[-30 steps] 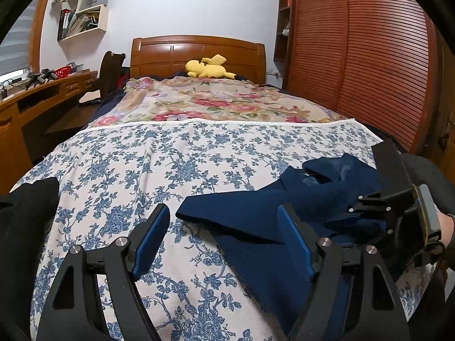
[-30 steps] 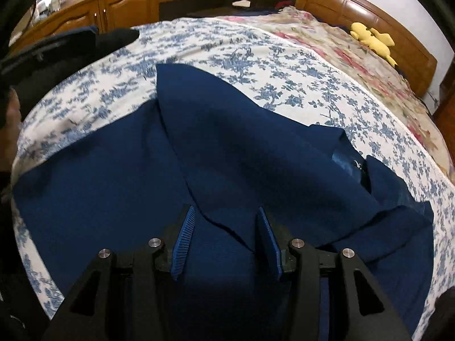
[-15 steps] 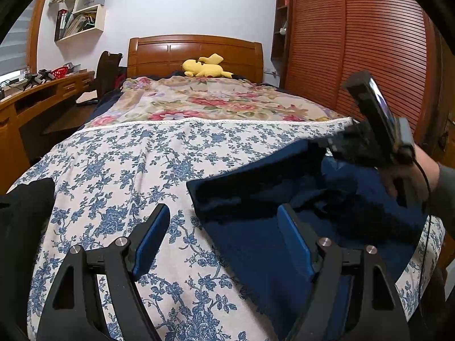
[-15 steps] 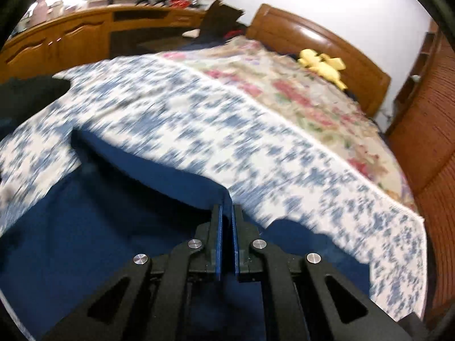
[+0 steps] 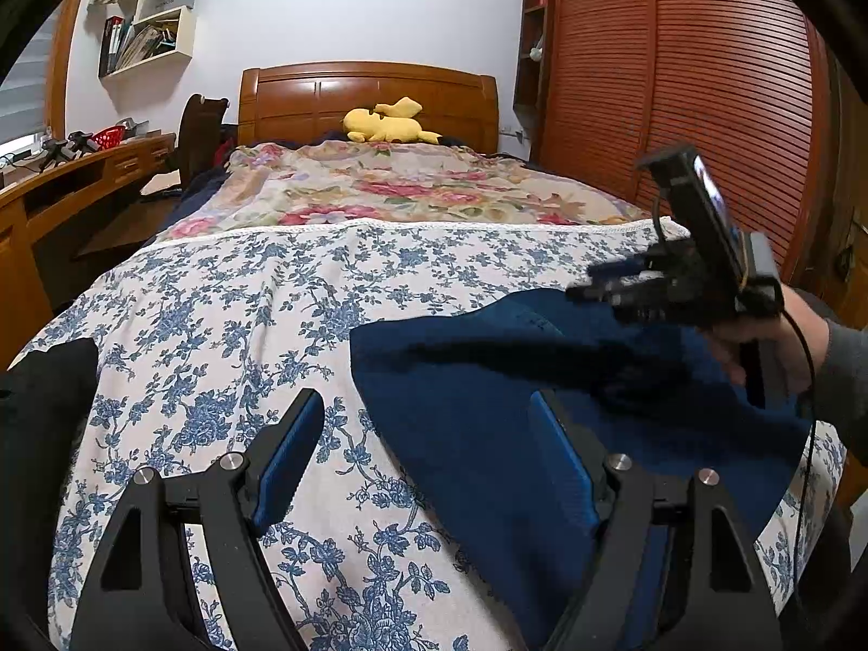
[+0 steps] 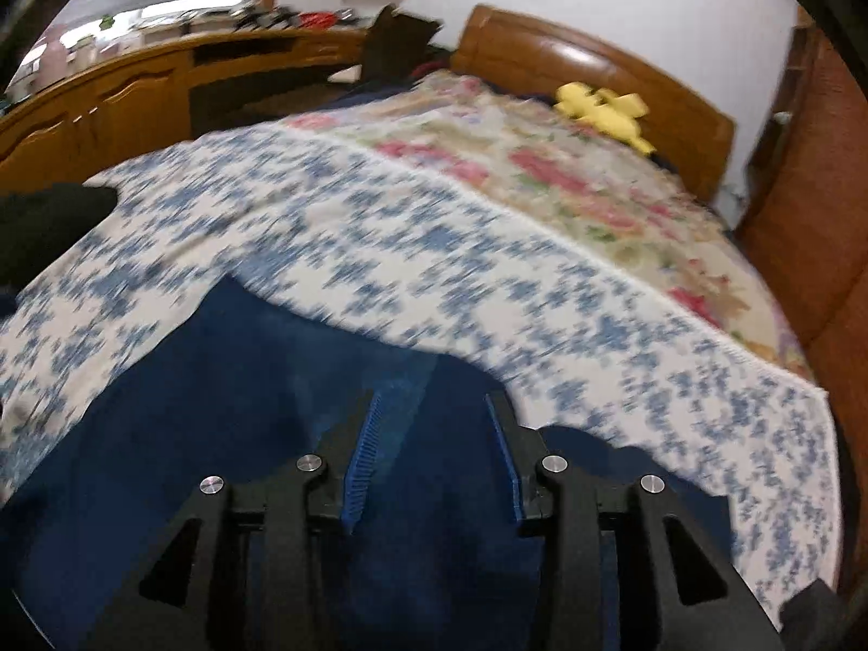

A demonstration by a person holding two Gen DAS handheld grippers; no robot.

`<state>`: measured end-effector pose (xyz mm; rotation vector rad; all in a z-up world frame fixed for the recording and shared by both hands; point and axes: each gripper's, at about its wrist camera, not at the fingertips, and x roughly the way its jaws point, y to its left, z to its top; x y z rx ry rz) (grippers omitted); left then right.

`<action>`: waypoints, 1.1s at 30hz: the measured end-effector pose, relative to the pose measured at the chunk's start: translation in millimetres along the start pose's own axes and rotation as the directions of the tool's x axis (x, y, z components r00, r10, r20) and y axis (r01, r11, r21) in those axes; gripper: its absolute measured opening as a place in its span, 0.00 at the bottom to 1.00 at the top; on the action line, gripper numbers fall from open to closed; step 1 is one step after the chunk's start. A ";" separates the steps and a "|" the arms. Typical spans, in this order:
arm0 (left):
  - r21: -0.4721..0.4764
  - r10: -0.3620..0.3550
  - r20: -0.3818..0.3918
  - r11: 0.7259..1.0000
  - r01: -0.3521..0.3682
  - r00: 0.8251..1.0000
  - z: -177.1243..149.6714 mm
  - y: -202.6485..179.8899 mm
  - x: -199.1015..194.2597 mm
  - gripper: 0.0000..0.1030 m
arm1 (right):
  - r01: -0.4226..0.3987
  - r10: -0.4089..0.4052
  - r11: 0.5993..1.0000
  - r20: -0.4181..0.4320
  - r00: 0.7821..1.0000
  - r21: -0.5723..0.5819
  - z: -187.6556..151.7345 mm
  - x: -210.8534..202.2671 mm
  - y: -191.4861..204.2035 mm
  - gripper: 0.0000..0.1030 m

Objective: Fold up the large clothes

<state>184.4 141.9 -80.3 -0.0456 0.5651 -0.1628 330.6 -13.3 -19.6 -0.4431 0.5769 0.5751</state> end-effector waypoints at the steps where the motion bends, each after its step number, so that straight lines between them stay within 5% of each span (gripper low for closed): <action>1: 0.001 0.000 -0.002 1.000 0.000 1.000 -0.2 0.1 0.4 0.76 | -0.020 0.020 1.000 -0.015 1.000 -0.005 -2.1 3.8 1.4 0.40; 9: 0.003 -0.001 -0.008 1.000 0.001 1.000 -1.7 -0.2 2.6 0.76 | -0.095 0.092 0.995 -0.146 0.985 -0.019 -15.7 48.6 9.4 0.41; 20: 0.005 -0.004 -0.008 1.000 0.004 1.000 -3.3 -1.0 3.9 0.76 | -0.087 0.084 0.996 -0.159 0.984 -0.013 -17.0 55.1 12.8 0.44; 21: 0.005 -0.004 -0.009 1.000 0.004 1.000 -3.4 -1.0 4.3 0.76 | -0.093 0.090 0.996 -0.162 0.983 -0.010 -18.3 51.4 15.4 0.40; 23: 0.006 -0.005 -0.009 1.000 0.005 1.000 -3.9 -1.2 4.4 0.76 | -0.142 0.136 0.990 -0.169 0.976 -0.025 -17.6 46.8 18.7 0.11; 24: 0.006 -0.006 -0.009 1.000 0.006 1.000 -3.9 -1.0 4.3 0.76 | -0.131 0.118 0.989 -0.165 0.979 -0.068 -16.1 43.9 22.9 0.05; 33: 0.004 -0.019 -0.009 1.000 0.019 1.000 -3.8 -4.3 5.5 0.76 | 0.070 -0.070 0.995 -0.001 0.998 -0.071 39.4 40.5 -9.7 0.04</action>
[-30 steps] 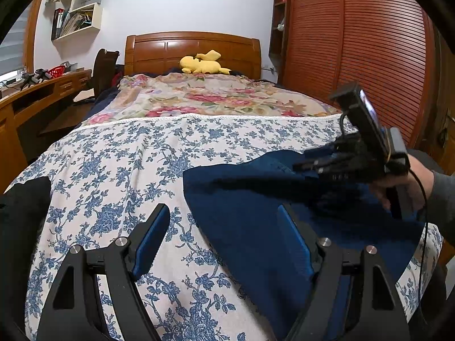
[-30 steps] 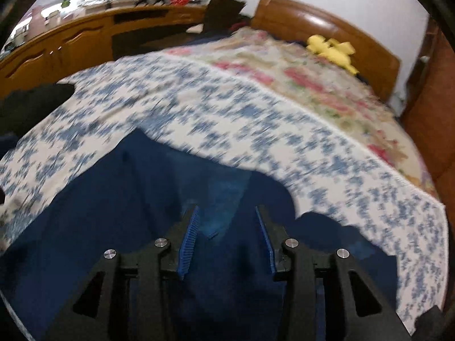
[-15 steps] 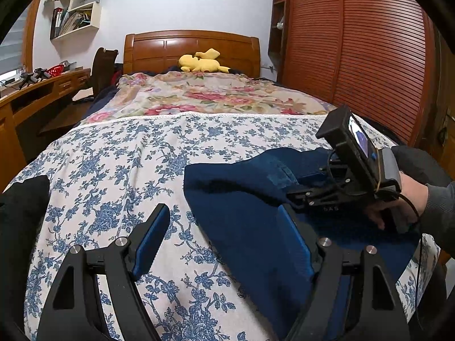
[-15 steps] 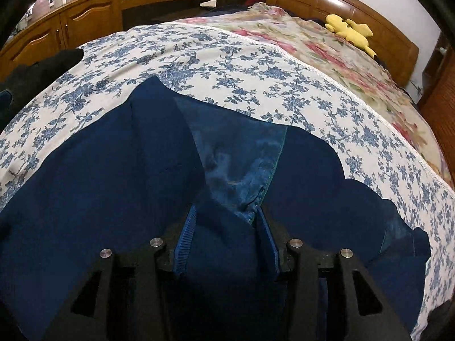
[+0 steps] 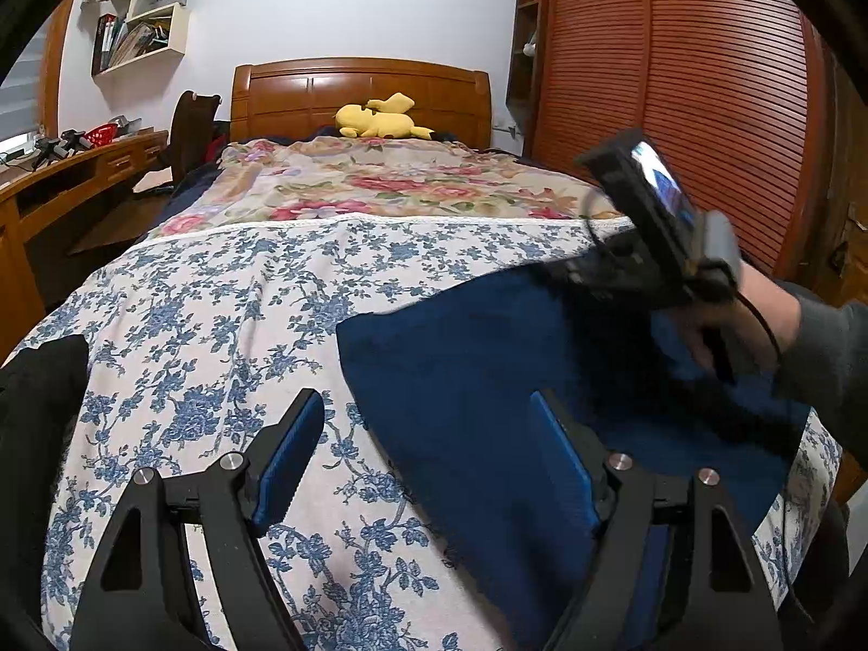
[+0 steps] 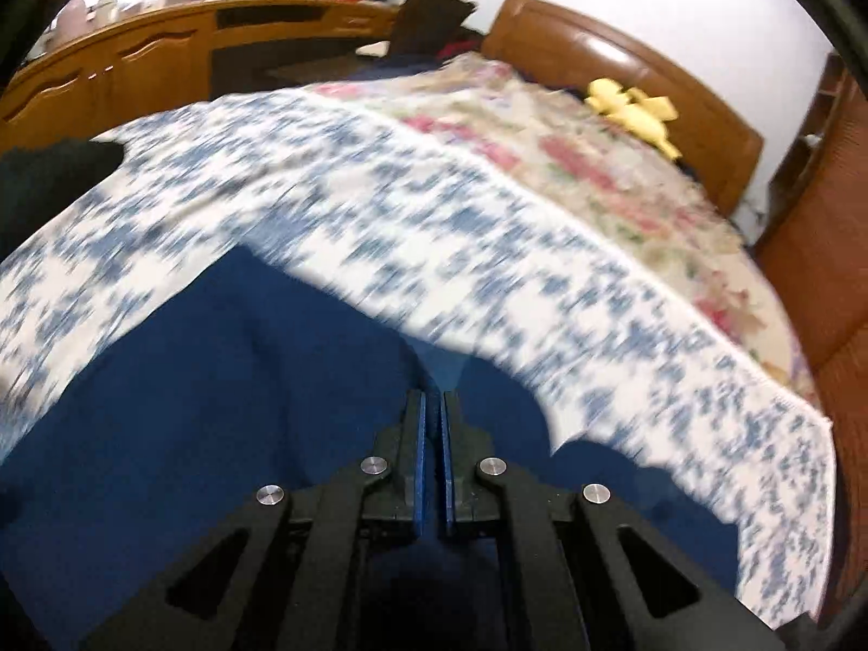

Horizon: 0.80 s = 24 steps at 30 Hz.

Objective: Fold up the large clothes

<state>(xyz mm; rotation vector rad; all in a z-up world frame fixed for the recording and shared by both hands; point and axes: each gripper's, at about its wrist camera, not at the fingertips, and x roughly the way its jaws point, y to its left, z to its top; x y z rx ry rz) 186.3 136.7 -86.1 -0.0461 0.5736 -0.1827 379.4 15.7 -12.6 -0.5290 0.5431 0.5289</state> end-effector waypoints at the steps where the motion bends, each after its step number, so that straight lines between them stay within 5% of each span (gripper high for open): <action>1: 0.001 -0.003 -0.001 1.000 0.003 1.000 0.8 -0.7 0.3 0.76 | 0.005 -0.005 1.000 -0.001 1.000 -0.009 3.7 4.4 -0.1 0.04; 9: 0.020 -0.027 -0.006 0.999 0.027 1.000 4.5 -12.0 4.6 0.76 | 0.026 -0.028 0.999 -0.082 0.996 -0.025 7.4 47.9 7.1 0.05; 13: 0.023 -0.041 0.001 0.999 0.041 0.999 9.2 -19.6 3.9 0.76 | 0.035 -0.031 0.995 -0.048 0.998 0.092 10.6 40.1 -21.5 0.38; 15: 0.022 -0.054 0.008 0.998 0.054 0.999 12.4 -24.7 3.1 0.76 | 0.040 -0.037 0.991 -0.027 0.999 0.128 6.3 28.3 -39.1 0.45; 24: 0.059 -0.121 0.029 0.991 0.120 0.992 24.2 -60.0 5.3 0.76 | 0.181 -0.157 0.956 -0.118 0.981 0.230 -65.7 -12.1 -129.8 0.45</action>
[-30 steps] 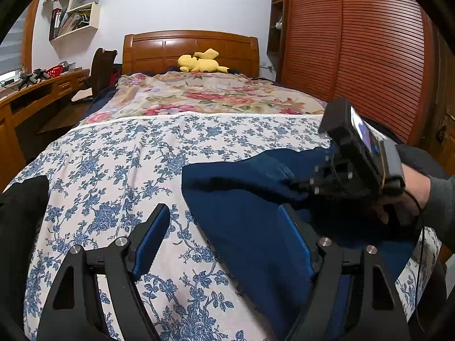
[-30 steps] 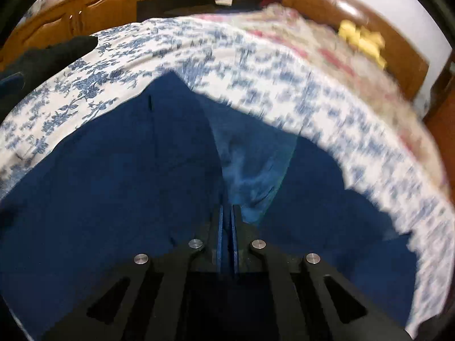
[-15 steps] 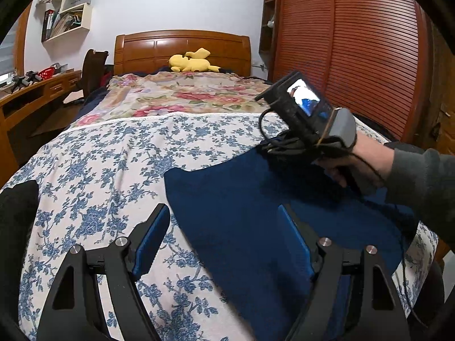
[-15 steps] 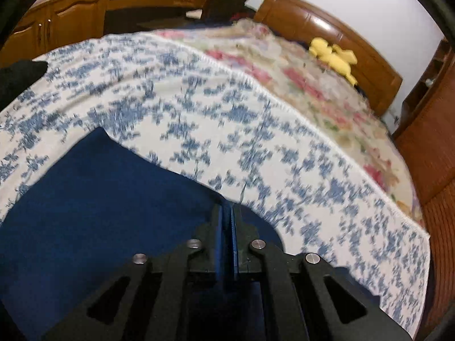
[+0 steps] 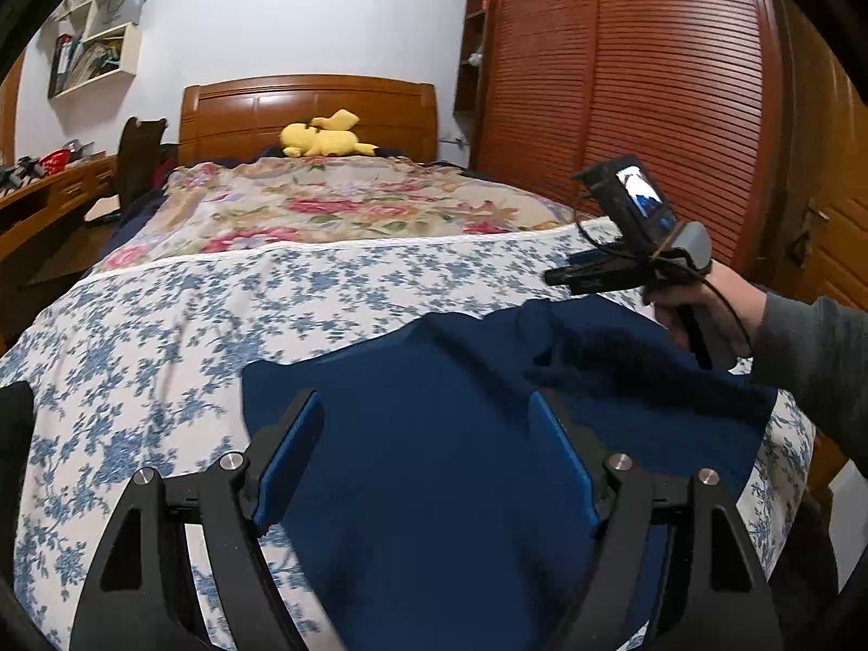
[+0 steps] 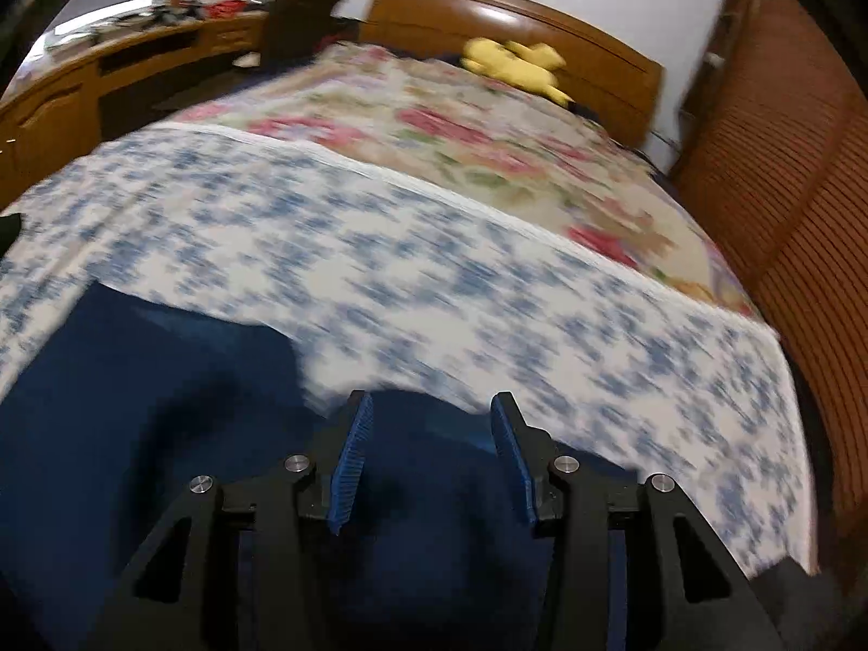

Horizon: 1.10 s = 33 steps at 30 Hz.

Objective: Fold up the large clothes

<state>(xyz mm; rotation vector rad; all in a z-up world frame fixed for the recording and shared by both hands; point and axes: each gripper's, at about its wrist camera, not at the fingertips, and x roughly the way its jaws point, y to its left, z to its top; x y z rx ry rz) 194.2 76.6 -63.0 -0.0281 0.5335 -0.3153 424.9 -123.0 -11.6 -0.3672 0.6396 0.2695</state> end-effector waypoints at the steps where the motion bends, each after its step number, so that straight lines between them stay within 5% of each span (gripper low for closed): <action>1: 0.007 -0.003 -0.004 1.000 0.003 1.000 0.0 -3.8 1.6 0.76 | 0.013 -0.013 1.000 -0.015 1.000 0.019 -7.3 1.5 -11.7 0.45; 9: 0.021 -0.013 0.002 1.000 0.013 1.000 2.7 -17.0 -2.6 0.76 | 0.090 -0.061 0.975 -0.143 0.988 0.204 -58.1 34.5 -93.5 0.45; 16: 0.029 -0.015 -0.011 0.999 0.015 1.000 4.2 -28.3 -2.4 0.76 | 0.017 0.058 0.943 -0.214 0.975 0.333 -64.3 82.8 -126.3 0.45; 17: 0.027 -0.019 -0.022 0.999 0.019 1.000 3.6 -29.9 -0.3 0.76 | -0.001 0.078 0.939 -0.211 0.974 0.343 -64.3 85.9 -127.7 0.43; 19: 0.032 -0.017 -0.042 0.999 0.018 0.999 1.2 -33.8 5.9 0.76 | -0.072 0.136 0.937 -0.168 0.976 0.342 -61.6 84.4 -127.1 0.05; 22: 0.043 -0.014 -0.071 0.999 0.017 0.997 -3.6 -38.8 15.2 0.76 | -0.061 0.094 0.958 -0.104 0.990 0.279 -58.9 67.6 -125.1 0.02; 24: 0.048 -0.013 -0.088 0.999 0.017 0.996 -6.0 -40.9 20.8 0.76 | 0.121 -0.081 0.947 -0.142 0.987 0.299 -60.2 59.3 -139.0 0.02; 26: 0.046 -0.014 -0.100 0.999 0.018 0.995 -7.3 -42.0 22.8 0.76 | 0.132 -0.081 0.924 -0.155 0.985 0.360 -66.3 56.5 -154.9 0.02; 30: 0.051 -0.007 -0.098 0.999 0.012 0.995 -7.2 -44.2 19.8 0.76 | 0.188 -0.139 0.935 -0.174 0.975 0.302 -72.6 52.2 -157.5 0.03; 33: 0.053 -0.005 -0.097 0.999 0.011 0.995 -7.1 -47.2 16.2 0.76 | 0.162 -0.118 0.935 -0.155 0.981 0.316 -76.9 39.2 -156.6 0.17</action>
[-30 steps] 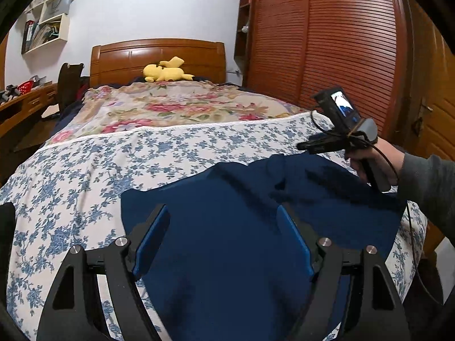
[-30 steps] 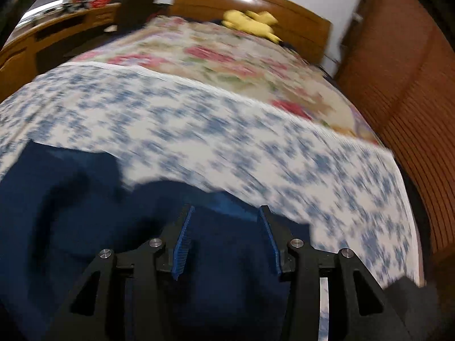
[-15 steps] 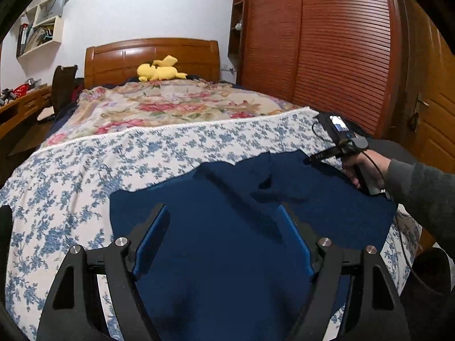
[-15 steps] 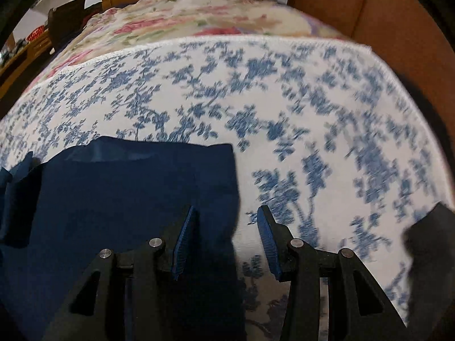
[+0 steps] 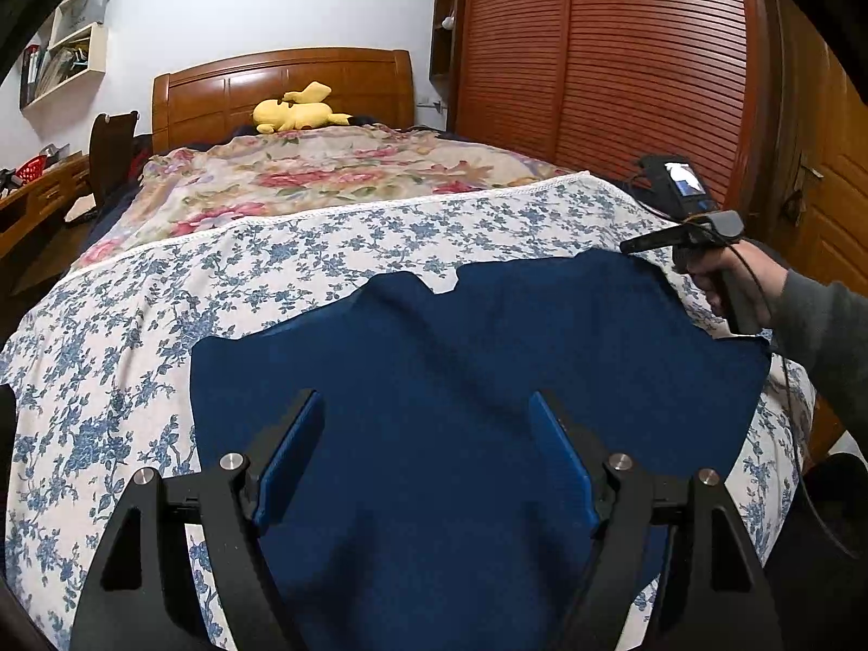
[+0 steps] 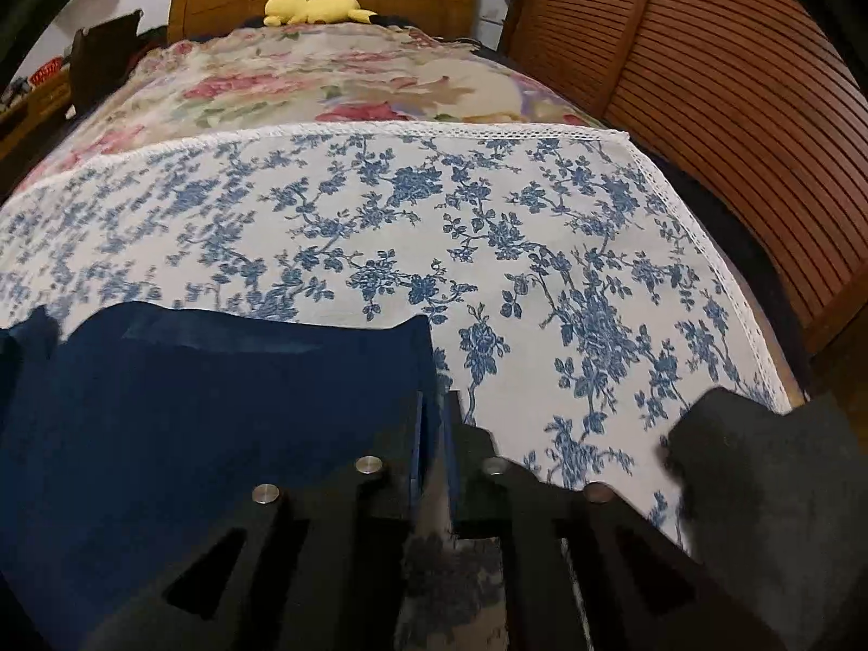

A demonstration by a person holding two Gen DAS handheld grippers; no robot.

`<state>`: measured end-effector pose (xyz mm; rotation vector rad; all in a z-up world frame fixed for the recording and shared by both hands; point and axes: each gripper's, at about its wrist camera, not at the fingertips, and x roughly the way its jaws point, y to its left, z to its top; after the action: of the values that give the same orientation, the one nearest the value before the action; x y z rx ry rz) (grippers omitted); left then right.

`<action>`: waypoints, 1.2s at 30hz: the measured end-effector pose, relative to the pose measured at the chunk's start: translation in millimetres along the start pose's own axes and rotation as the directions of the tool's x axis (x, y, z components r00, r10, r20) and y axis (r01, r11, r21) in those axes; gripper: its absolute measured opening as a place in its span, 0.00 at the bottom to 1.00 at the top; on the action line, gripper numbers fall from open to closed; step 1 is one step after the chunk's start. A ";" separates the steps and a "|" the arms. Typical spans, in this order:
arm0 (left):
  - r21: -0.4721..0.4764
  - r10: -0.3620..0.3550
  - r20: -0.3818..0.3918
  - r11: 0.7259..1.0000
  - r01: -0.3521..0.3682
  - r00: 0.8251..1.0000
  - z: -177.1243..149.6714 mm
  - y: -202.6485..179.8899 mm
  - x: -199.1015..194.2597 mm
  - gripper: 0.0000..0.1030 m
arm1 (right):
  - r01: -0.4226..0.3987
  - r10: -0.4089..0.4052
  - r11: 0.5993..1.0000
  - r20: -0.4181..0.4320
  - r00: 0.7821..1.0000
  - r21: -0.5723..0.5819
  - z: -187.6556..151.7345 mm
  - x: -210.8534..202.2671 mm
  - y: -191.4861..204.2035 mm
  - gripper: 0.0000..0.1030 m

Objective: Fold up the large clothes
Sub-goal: 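Press the folded jacket edge flat with the right tool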

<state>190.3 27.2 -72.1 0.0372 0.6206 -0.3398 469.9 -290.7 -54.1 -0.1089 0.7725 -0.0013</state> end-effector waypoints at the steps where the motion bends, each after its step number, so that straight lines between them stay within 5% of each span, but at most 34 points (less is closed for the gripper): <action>1: 0.002 0.001 0.000 1.000 -0.001 1.000 -0.1 -0.6 -1.1 0.76 | -0.014 0.014 1.000 0.009 1.000 -0.003 -4.0 -6.3 -1.2 0.21; 6: 0.020 0.015 0.008 1.000 -0.015 1.000 -4.0 -9.0 -9.5 0.76 | -0.107 0.110 0.993 0.046 0.993 -0.057 -36.0 -51.5 6.2 0.46; 20: 0.092 -0.006 -0.030 0.996 0.009 1.000 -29.6 -56.2 -14.9 0.76 | -0.228 0.234 0.960 0.023 0.972 -0.163 -146.2 -128.9 -4.0 0.48; 36: 0.127 -0.038 -0.051 0.991 0.045 0.998 -46.0 -94.5 -24.3 0.76 | -0.232 0.236 0.970 0.064 0.969 -0.065 -195.2 -157.4 -17.7 0.54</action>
<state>115.3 -48.5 -89.2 0.1562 0.6474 -0.4199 221.8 -320.9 -81.4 -0.0710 0.7099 0.2485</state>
